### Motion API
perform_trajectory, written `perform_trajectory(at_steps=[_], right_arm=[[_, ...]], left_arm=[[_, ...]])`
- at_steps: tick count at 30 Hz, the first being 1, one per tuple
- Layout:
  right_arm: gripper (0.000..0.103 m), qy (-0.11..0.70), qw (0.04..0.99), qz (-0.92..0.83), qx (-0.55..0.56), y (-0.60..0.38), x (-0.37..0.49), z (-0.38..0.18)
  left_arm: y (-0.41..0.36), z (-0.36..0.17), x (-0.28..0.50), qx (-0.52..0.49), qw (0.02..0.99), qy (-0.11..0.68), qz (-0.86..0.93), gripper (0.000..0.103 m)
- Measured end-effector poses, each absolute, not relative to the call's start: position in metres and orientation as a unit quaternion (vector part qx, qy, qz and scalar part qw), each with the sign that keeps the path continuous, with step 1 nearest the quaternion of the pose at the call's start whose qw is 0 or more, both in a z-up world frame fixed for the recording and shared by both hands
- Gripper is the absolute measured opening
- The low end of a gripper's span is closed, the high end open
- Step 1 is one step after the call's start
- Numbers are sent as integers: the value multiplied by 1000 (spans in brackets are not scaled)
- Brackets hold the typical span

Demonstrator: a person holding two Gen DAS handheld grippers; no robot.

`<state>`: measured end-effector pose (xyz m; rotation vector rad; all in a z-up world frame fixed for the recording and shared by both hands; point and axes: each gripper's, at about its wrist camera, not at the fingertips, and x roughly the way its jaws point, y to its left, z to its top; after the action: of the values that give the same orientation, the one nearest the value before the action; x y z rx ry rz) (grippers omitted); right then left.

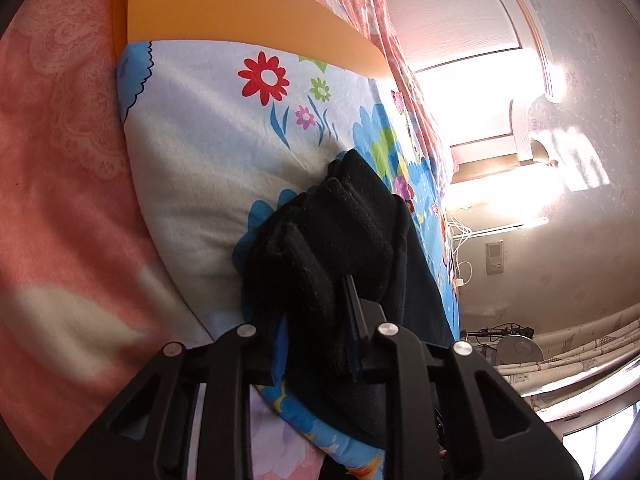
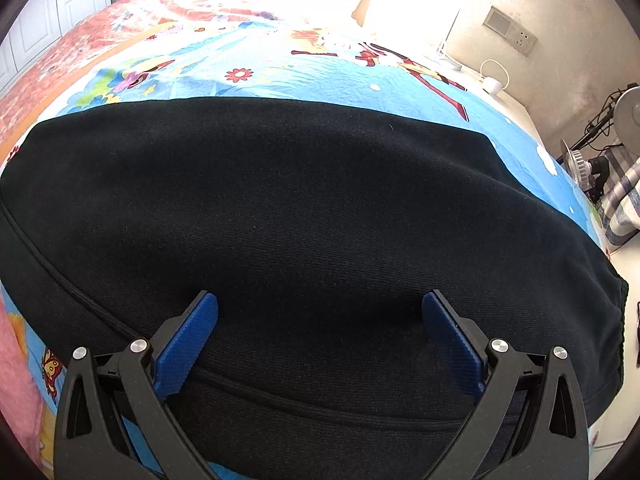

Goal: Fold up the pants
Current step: 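Grasp the cuff ends with the left gripper and lift them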

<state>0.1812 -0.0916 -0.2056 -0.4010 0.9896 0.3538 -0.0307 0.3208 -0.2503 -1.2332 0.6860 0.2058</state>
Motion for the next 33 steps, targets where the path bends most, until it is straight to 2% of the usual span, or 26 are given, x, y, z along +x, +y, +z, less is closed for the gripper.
perform_trajectory(at_steps=[3,7,10,20,23,25,28,33], right_arm=[[95,472,844,168,-192,-89,181,-199],[93,437,853,185,-217,-77,167,-190],[93,455,837,193,-234,-71,166,-205],[94,445,843,214,-212,-83,168,-210],[94,449,842,216,-207,-84,168,-210],[95,449,842,217,-204,-84,169,-211],[96,445,845,218,-200,-84,169,-211],[97,444,847,218,-195,-85,170,-212]], left_arm=[[323,-235,-31,-556,766,309,89,16],[320,-216,-31,-545,779,298,85,14],[315,-207,-30,-540,784,294,86,14],[318,-207,-30,-531,784,310,82,14],[325,-220,-33,-554,767,312,88,23],[329,-228,-38,-569,757,309,91,45],[332,-237,-46,-586,749,296,84,48],[332,-256,-48,-600,741,290,77,47]])
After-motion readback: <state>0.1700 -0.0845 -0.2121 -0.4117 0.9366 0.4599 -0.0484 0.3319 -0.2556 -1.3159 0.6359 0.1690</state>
